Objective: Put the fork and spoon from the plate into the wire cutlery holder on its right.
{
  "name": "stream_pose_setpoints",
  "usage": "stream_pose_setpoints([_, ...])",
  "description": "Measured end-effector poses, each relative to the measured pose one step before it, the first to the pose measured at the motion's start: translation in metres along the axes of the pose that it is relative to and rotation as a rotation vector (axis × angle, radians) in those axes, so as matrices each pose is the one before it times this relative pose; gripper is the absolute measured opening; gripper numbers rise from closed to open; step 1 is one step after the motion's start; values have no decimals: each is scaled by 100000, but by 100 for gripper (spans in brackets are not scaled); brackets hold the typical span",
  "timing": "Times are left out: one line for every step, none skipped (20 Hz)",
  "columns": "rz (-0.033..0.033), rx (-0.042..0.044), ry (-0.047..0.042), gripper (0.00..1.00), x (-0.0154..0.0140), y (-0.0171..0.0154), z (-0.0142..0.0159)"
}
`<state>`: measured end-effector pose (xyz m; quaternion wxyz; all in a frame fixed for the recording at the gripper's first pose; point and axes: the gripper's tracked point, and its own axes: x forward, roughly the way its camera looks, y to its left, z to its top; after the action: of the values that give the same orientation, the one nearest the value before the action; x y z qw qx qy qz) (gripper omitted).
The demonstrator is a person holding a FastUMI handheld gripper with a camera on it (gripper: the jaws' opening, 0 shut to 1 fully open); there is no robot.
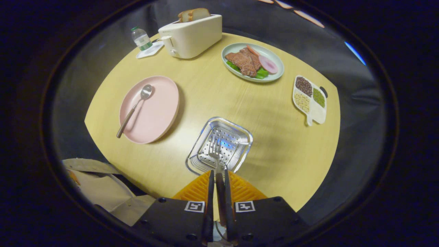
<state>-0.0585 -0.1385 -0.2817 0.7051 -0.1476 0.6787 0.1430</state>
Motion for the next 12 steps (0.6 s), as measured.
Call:
stream_pose_setpoints([-623,951,-1898,22,-115,41,292])
stream_pose_setpoints([-822,903,-2461,26,-109,154,335])
stream_pose_setpoints([130,1417,-2464,30,-378,341,387])
stream_pose_setpoints([-152,1609,-2922,33,-196,388,336])
stream_pose_setpoints([213,2255,-3504,44,-301,543,577])
stream_pose_setpoints([127,2690,-3115,55,728,528,277])
stream_pose_setpoints([2,1763,-3074,66,-1178,585,410])
stream_pose_setpoints([-416,1642,-3522,77,-133,527,302])
stream_pose_setpoints([-808,1521,-4342,87,-267,495,612])
stream_pose_setpoints([-771,1271,-4364,98,-169,555,530])
stream_pose_setpoints([-670,1357,-4009,98,-196,593,567])
stream_pose_setpoints([-602,1271,-3500,98,19,716,291])
